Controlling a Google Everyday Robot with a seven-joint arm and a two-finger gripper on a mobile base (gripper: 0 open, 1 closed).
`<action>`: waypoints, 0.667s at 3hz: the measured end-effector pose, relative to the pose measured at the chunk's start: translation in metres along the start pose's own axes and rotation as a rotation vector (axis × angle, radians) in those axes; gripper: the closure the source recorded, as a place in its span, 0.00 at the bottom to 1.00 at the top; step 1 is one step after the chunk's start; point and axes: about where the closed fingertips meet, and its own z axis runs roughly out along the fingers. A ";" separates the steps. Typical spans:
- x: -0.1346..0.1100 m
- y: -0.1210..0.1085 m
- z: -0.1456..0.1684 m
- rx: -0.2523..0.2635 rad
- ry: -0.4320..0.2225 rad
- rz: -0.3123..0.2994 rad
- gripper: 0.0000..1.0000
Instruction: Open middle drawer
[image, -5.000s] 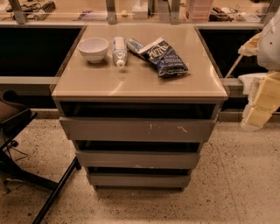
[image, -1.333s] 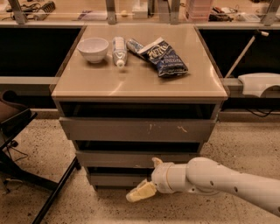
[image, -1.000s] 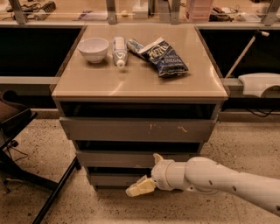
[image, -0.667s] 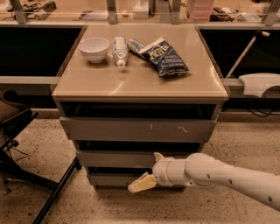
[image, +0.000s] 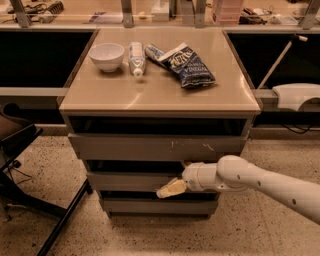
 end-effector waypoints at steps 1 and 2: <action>0.002 0.001 0.000 0.000 0.000 0.000 0.00; 0.012 -0.007 0.008 0.059 0.028 -0.015 0.00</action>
Offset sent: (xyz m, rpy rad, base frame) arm 0.0395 -0.0406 -0.1079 -0.5188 -0.1760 -0.3053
